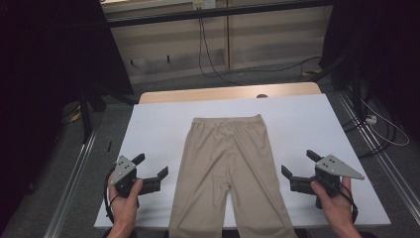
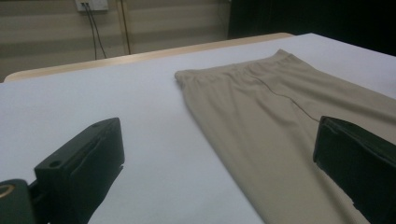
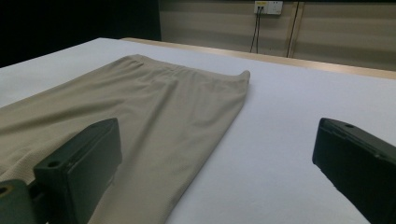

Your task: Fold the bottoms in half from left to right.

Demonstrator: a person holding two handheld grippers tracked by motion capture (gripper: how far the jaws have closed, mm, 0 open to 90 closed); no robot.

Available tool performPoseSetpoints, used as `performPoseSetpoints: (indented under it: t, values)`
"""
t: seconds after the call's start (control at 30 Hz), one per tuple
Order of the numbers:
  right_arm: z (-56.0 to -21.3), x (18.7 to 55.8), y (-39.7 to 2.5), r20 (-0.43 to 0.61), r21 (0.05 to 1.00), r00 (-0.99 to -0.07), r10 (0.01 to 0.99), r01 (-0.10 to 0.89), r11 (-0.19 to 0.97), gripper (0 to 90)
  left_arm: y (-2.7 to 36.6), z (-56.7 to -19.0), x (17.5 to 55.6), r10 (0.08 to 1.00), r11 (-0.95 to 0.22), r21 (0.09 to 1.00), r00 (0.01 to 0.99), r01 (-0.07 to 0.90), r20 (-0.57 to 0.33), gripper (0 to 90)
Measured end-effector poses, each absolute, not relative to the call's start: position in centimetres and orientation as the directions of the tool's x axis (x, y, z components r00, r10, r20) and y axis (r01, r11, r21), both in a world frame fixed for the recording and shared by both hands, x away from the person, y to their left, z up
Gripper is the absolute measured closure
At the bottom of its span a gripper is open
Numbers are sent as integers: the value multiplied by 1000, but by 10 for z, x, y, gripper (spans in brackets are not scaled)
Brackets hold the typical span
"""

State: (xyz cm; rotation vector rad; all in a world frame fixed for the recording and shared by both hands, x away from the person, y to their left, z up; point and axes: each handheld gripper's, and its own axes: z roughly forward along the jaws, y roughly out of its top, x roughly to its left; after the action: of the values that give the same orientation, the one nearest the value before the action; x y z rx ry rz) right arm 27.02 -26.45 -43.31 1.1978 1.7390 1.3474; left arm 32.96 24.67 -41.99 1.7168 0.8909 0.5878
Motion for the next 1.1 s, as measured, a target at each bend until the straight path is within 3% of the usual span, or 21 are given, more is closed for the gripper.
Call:
performPoseSetpoints:
  t: [0.4,0.73,1.1]
  values:
    - [-433,273,-257,31,954,-426,904,283,101,18,245,-422,332,792,-178,935,608,306,-48,22]
    - [-433,271,-241,31,939,-448,894,320,128,17,244,-424,337,762,-157,917,636,366,-124,36]
    - [-432,275,-204,14,915,-563,827,340,216,27,229,-425,351,726,-229,889,678,396,-115,66]
